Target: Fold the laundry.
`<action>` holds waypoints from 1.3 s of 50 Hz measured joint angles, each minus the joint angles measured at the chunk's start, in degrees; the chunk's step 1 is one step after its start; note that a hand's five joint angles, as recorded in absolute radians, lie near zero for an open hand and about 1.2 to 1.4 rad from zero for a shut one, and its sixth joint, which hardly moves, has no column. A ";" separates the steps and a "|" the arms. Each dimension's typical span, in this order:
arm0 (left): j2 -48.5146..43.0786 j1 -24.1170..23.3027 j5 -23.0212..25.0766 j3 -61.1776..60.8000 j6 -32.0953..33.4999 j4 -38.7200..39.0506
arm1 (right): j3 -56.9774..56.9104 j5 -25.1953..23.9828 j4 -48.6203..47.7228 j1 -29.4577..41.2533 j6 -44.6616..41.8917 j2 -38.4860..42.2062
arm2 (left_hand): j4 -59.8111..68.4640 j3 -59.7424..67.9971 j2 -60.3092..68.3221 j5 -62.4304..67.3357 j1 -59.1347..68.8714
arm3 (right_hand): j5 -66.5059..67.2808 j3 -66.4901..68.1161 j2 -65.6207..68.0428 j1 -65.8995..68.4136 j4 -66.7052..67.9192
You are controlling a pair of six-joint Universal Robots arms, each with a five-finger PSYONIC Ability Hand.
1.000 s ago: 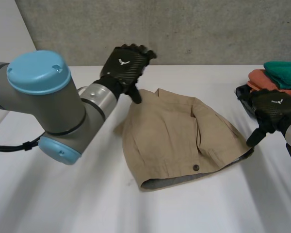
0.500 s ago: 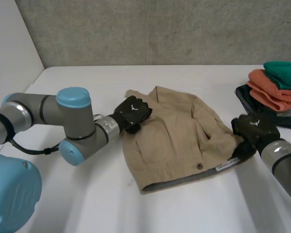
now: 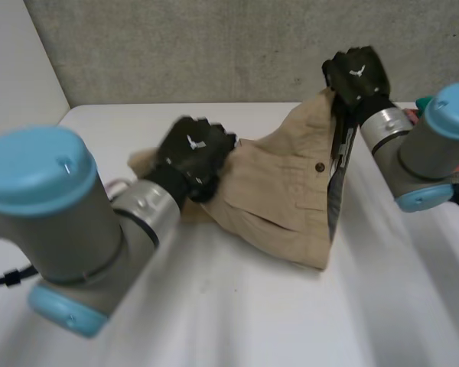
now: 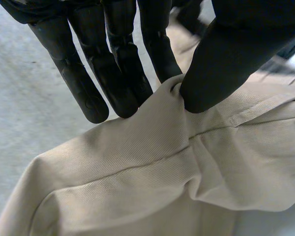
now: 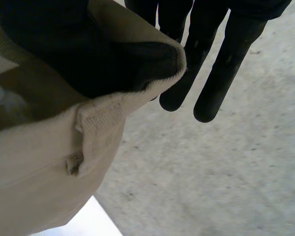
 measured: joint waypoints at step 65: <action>-8.36 20.67 13.60 -10.46 2.45 3.10 | 43.41 13.33 7.10 10.83 -3.80 -19.24 | -0.05 -0.27 -0.21 0.31 1.90 | -1.64 -0.06 0.62 -0.24 -0.19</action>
